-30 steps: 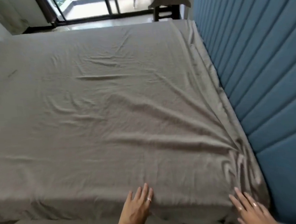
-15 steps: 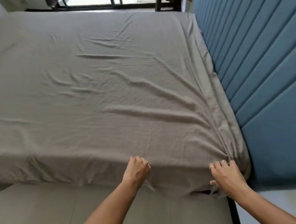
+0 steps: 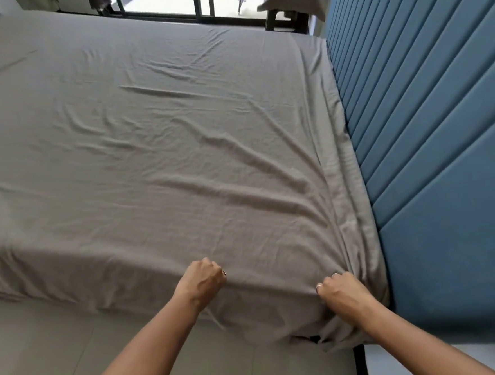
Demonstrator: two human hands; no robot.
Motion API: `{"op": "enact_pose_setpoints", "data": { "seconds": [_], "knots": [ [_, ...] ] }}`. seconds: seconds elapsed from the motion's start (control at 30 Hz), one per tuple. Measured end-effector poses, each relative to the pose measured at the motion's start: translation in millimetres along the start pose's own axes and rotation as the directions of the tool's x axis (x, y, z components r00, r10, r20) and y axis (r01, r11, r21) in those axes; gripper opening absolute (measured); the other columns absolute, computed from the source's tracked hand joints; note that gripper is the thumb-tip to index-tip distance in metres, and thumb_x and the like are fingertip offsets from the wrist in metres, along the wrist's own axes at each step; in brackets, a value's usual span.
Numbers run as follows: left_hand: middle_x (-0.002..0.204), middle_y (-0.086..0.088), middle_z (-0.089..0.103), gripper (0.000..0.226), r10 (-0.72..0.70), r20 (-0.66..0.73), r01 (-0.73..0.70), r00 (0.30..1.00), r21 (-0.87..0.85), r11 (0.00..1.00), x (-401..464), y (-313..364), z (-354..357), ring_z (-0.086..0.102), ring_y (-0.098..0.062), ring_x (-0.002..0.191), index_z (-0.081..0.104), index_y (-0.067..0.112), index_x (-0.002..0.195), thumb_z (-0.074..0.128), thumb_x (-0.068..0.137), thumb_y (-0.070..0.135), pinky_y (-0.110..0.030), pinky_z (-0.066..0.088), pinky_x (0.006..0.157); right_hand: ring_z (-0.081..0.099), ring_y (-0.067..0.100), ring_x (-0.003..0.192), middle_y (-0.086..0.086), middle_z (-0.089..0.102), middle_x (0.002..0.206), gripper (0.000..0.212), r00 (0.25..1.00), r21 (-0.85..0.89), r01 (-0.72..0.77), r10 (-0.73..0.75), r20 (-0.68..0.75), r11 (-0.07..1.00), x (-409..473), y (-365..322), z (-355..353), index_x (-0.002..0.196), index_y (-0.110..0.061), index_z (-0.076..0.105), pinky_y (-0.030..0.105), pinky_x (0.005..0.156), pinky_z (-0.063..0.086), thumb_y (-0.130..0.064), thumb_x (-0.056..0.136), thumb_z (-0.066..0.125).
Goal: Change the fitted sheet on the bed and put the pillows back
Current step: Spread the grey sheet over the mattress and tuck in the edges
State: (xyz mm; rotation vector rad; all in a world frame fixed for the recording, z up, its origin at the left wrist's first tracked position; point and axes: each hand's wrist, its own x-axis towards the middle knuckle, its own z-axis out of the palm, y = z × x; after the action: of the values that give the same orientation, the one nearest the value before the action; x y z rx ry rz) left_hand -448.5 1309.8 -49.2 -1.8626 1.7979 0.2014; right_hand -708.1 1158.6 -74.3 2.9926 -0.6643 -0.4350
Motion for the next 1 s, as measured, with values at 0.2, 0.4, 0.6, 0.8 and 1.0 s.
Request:
{"op": "enact_pose_setpoints", "data": {
  "seconds": [0.2,0.4,0.6,0.8,1.0],
  "knots": [
    [0.117,-0.013,0.065,0.034,-0.007,0.051,0.007,0.999,-0.011,1.000,11,3,-8,0.059,-0.035,0.112,0.064,0.008,0.115,0.034,0.099,0.008,-0.037,0.046,0.081,0.069,0.024,0.067,0.004,0.070,0.071,0.015,0.992,-0.103,0.116,-0.110,0.062,0.988,-2,2,-21,0.075,-0.016,0.071,0.028,0.052,0.027,-0.021,0.066,0.081],
    [0.104,-0.013,0.069,0.023,-0.045,0.032,0.049,0.998,-0.136,0.990,-3,26,-12,0.064,-0.034,0.101,0.069,0.009,0.104,0.049,0.093,0.010,-0.034,0.050,0.074,0.061,0.020,0.044,0.002,0.060,0.050,0.019,0.994,-0.057,0.055,-0.049,0.099,0.997,-30,6,-26,0.054,-0.018,0.066,0.022,0.046,0.000,-0.010,0.042,0.078],
    [0.117,-0.018,0.063,0.033,0.001,0.035,0.005,0.999,-0.165,0.986,-15,35,-7,0.056,-0.039,0.111,0.062,0.002,0.116,0.033,0.100,0.007,-0.041,0.046,0.082,0.044,0.007,0.023,-0.008,0.042,0.031,0.009,0.983,0.077,0.006,0.008,-0.183,0.997,-38,7,18,0.034,-0.024,0.053,0.020,0.039,0.011,-0.017,0.038,0.056],
    [0.123,-0.015,0.058,0.028,-0.160,0.052,0.168,0.986,-0.281,0.945,-25,16,3,0.049,-0.036,0.119,0.057,0.007,0.119,0.037,0.099,0.009,-0.039,0.038,0.084,0.045,0.007,0.022,-0.009,0.043,0.029,0.027,0.960,0.085,0.004,0.020,-0.280,0.996,-27,9,24,0.027,-0.031,0.046,0.021,0.027,0.027,-0.014,0.047,0.050],
    [0.097,-0.006,0.068,0.031,-0.130,0.063,0.136,0.989,-0.106,0.985,-25,0,10,0.062,-0.026,0.093,0.070,0.014,0.102,0.047,0.085,0.004,-0.032,0.029,0.065,0.047,0.023,0.031,0.013,0.040,0.035,0.028,0.950,-0.017,-0.234,0.225,-0.218,0.972,-20,25,20,0.040,-0.005,0.053,0.038,0.047,0.041,-0.003,0.061,0.035]
  ]
}}
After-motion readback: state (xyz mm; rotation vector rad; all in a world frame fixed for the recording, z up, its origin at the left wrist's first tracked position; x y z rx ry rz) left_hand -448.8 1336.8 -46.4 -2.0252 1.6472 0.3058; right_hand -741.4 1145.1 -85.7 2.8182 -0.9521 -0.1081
